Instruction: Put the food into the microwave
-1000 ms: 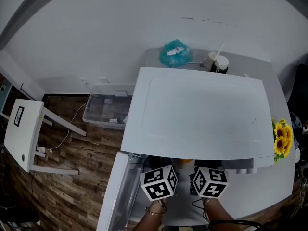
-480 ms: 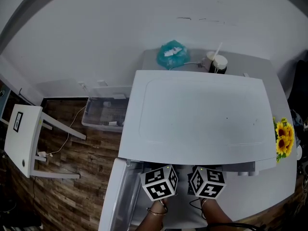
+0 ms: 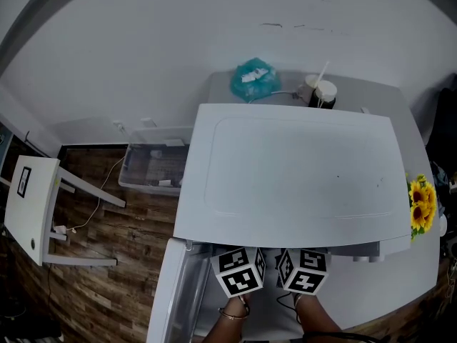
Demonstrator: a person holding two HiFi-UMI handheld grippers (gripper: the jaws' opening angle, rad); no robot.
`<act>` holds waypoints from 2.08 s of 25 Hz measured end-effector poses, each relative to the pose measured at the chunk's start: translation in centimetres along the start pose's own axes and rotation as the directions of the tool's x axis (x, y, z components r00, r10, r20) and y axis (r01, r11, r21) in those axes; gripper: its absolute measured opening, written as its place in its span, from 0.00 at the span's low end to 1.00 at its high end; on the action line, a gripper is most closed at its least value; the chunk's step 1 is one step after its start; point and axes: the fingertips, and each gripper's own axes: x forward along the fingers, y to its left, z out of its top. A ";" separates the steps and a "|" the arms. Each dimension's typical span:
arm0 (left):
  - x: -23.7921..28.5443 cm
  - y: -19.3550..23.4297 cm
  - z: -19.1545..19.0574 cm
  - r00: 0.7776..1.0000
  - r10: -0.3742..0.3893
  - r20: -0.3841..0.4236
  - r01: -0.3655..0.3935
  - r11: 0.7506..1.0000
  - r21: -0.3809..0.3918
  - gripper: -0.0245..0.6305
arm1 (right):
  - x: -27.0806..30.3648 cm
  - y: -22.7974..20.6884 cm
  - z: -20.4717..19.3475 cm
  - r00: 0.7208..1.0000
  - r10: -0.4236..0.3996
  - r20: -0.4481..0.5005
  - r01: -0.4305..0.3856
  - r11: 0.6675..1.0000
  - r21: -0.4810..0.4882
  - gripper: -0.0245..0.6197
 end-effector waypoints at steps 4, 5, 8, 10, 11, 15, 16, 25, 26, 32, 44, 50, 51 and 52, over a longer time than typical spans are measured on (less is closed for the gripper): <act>0.0 0.0 0.0 1.000 0.000 0.015 0.000 1.000 -0.026 0.10 | 0.0 0.0 -0.3 1.000 -0.010 -0.011 0.010 1.000 -0.003 0.12; -0.1 0.1 0.0 1.000 0.000 0.017 0.000 1.000 -0.030 0.10 | 0.0 -0.1 -0.3 1.000 -0.013 -0.010 0.013 1.000 -0.005 0.13; -0.1 0.2 0.1 1.000 0.008 0.017 -0.007 0.999 -0.035 0.10 | 0.0 -0.4 -0.3 0.999 -0.034 -0.016 0.034 0.999 0.003 0.13; -0.2 0.4 0.1 1.000 0.020 0.020 -0.020 0.999 -0.039 0.10 | -0.1 -0.7 -0.3 0.999 -0.046 -0.013 0.046 0.999 0.017 0.12; -0.2 0.5 0.1 0.999 0.024 0.023 -0.023 0.999 -0.043 0.10 | -0.1 -0.8 -0.2 0.999 -0.044 -0.009 0.044 0.999 0.023 0.12; -0.5 0.6 0.3 0.999 0.021 0.045 -0.018 0.998 -0.065 0.10 | -0.2 -0.9 -0.1 0.999 -0.035 0.008 0.034 0.999 0.020 0.12; -0.7 0.6 0.3 0.999 0.021 0.050 -0.018 0.998 -0.063 0.10 | -0.3 -1.0 0.0 0.999 -0.037 0.012 0.037 0.999 0.018 0.12; -2.0 0.4 -0.3 0.998 0.029 0.058 -0.026 0.998 -0.050 0.10 | -1.2 -1.3 -0.5 0.999 -0.048 0.010 0.048 0.999 -0.001 0.12; -2.2 0.4 -0.5 0.998 0.030 0.057 -0.027 0.998 -0.050 0.10 | -1.3 -1.3 -0.6 0.999 -0.048 0.009 0.048 0.999 -0.001 0.12; -3.4 0.3 -1.4 0.998 0.034 0.058 -0.030 0.998 -0.061 0.10 | -2.4 -1.5 -1.3 0.999 -0.048 -0.001 0.048 0.999 0.002 0.12; -5.6 -0.9 -3.5 0.998 0.029 0.056 -0.025 0.997 -0.070 0.10 | -4.9 -2.3 -2.9 0.999 -0.038 -0.023 0.038 0.999 0.022 0.12; -7.0 -1.8 -4.7 0.999 0.017 0.050 -0.014 0.998 -0.065 0.10 | -6.6 -1.9 -3.4 1.000 0.003 -0.025 -0.003 1.000 0.027 0.12; -7.3 -2.1 -4.9 0.999 0.011 0.051 -0.007 0.998 -0.064 0.10 | -6.9 -1.7 -3.5 1.000 0.016 -0.023 -0.016 0.999 0.030 0.12; -7.6 -2.3 -5.0 0.999 0.003 0.052 0.000 0.998 -0.064 0.10 | -7.2 -1.6 -3.5 0.999 0.030 -0.021 -0.029 0.999 0.032 0.12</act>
